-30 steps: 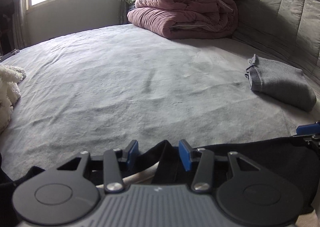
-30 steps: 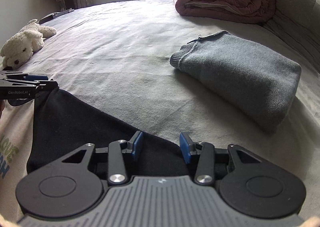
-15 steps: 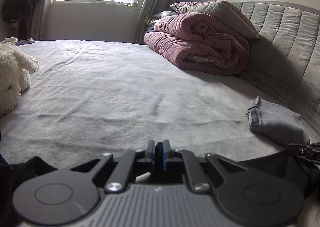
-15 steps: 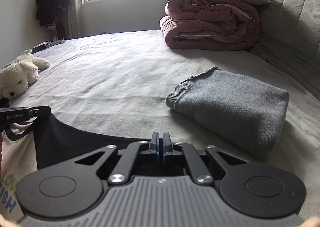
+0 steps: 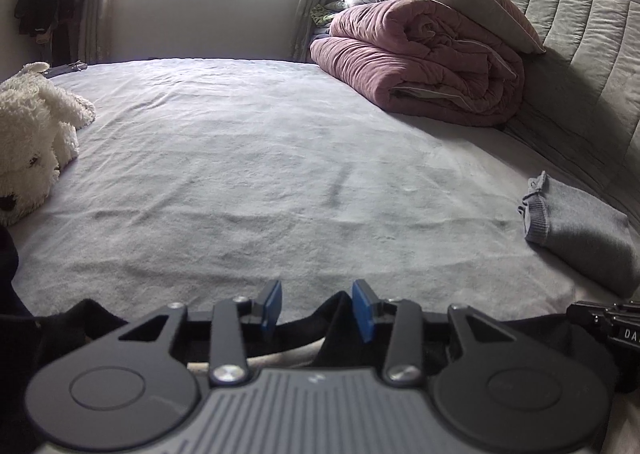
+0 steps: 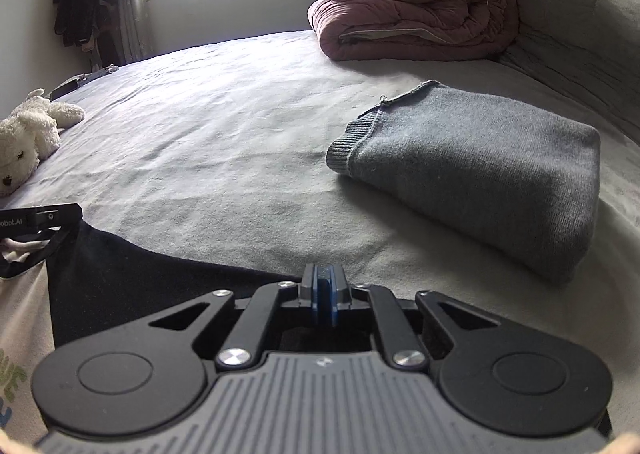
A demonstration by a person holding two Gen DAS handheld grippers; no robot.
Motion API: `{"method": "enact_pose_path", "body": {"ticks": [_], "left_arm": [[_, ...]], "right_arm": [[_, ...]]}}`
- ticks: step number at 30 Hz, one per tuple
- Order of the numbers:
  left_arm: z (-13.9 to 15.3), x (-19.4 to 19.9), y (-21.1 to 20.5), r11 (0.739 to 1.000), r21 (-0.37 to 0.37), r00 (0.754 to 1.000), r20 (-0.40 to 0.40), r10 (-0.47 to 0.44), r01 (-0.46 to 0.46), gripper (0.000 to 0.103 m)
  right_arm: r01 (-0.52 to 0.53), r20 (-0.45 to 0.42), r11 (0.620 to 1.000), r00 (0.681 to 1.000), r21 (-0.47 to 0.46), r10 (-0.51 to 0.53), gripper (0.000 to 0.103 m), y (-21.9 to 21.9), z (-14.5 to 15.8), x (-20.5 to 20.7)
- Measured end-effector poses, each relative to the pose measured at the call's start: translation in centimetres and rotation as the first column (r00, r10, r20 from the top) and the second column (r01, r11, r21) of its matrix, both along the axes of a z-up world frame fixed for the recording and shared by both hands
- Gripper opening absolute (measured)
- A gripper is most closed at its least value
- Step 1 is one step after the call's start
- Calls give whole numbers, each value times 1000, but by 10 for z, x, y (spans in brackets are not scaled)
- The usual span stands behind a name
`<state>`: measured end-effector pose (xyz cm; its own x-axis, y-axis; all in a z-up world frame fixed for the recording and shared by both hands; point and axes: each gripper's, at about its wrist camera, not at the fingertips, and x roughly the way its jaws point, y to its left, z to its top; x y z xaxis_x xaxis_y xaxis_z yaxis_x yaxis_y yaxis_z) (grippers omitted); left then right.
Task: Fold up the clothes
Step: 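Hold the collar with the left gripper while the right gripper pinches the sleeve, then pinch the black sleeve cuff with the right gripper and lift it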
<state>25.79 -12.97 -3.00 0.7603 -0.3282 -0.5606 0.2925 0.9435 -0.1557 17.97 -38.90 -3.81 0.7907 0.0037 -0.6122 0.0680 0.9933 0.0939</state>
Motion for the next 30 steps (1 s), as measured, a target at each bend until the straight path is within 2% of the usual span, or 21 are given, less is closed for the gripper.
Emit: {"method": "enact_pose_path", "body": {"ticks": [5, 9, 11, 16, 18, 22, 25, 27, 30], "left_arm": [[22, -12, -19, 998, -19, 998, -10, -57, 57, 46], [30, -22, -46, 989, -49, 989, -45, -139, 137, 46], [27, -26, -61, 982, -84, 982, -64, -177, 171, 46], [14, -39, -97, 960, -146, 961, -100, -256, 241, 44], [10, -45, -110, 946, -165, 949, -98, -299, 280, 44], [-5, -53, -126, 904, -229, 924, -43, -380, 362, 43], [-21, -53, -131, 896, -238, 917, -46, -396, 375, 42], [-26, -54, -133, 893, -235, 915, -38, -402, 383, 42], [-30, -50, -125, 876, -295, 909, -48, -413, 382, 42]], "right_arm": [[33, 16, 998, 999, 53, -34, 17, -11, 10, -7], [68, 35, 993, 997, 96, -72, 21, -25, 19, -15], [83, 53, 991, 995, 109, -89, 28, -31, 24, -21], [100, 63, 984, 992, 145, -110, 28, -42, 24, -25], [108, 60, 983, 991, 146, -117, 28, -43, 24, -25], [115, 66, 982, 990, 151, -126, 30, -47, 24, -26], [119, 76, 981, 988, 155, -132, 37, -49, 26, -28], [123, 82, 980, 987, 155, -136, 37, -51, 26, -29], [152, 69, 979, 984, 139, -162, 38, -50, 26, -27]]}}
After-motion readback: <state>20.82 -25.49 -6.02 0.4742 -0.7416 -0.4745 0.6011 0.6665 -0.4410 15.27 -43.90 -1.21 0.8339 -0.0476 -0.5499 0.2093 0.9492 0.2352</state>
